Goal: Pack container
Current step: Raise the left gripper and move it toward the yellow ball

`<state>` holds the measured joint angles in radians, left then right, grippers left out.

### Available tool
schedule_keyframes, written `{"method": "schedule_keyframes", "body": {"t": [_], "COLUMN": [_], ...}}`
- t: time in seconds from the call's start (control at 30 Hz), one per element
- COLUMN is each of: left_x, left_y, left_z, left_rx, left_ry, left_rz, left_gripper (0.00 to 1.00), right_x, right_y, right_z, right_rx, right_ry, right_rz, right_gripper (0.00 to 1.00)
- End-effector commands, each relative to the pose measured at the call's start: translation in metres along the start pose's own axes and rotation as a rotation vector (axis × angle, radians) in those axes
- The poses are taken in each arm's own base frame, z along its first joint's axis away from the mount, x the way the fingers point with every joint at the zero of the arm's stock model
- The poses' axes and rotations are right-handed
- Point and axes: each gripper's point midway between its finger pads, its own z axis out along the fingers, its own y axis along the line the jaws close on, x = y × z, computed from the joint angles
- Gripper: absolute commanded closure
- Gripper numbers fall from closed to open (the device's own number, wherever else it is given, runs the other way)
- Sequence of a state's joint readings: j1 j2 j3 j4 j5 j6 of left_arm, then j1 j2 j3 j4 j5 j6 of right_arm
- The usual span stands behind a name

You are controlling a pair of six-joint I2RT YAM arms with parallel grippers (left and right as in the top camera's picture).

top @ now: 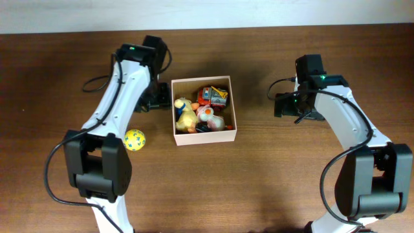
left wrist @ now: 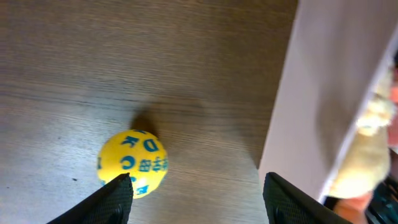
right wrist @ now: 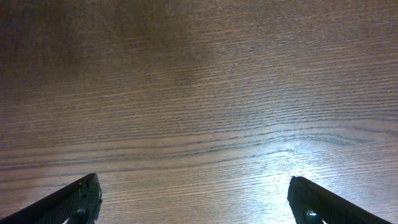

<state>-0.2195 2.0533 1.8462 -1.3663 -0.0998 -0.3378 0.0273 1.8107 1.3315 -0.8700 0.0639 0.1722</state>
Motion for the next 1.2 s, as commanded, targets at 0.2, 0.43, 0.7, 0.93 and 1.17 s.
{"method": "schedule_keyframes", "body": {"t": [0.2, 0.43, 0.7, 0.93, 1.17], "left_x": [-0.005, 0.012, 0.023, 0.016, 0.054], "left_y": [0.02, 0.021, 0.039, 0.07, 0.075], "left_z": [0.01, 0.052, 0.058, 0.038, 0.028], "left_rx": [-0.043, -0.058, -0.069, -0.094, -0.098], "left_ry": [-0.013, 0.025, -0.053, -0.121, 0.001], "left_rz": [-0.048, -0.044, -0.092, -0.156, -0.222], "left_gripper": [0.3, 0.29, 0.27, 0.26, 0.26], "right_x": [-0.006, -0.006, -0.006, -0.006, -0.006], "right_y": [-0.004, -0.004, -0.004, -0.004, -0.004], "right_z": [-0.009, -0.009, -0.009, -0.009, -0.009], "right_rx": [0.012, 0.012, 0.012, 0.012, 0.012], "right_ry": [-0.031, -0.031, -0.03, -0.03, -0.03], "right_rz": [0.006, 0.006, 0.006, 0.006, 0.006], "right_gripper": [0.01, 0.01, 0.01, 0.01, 0.01]}}
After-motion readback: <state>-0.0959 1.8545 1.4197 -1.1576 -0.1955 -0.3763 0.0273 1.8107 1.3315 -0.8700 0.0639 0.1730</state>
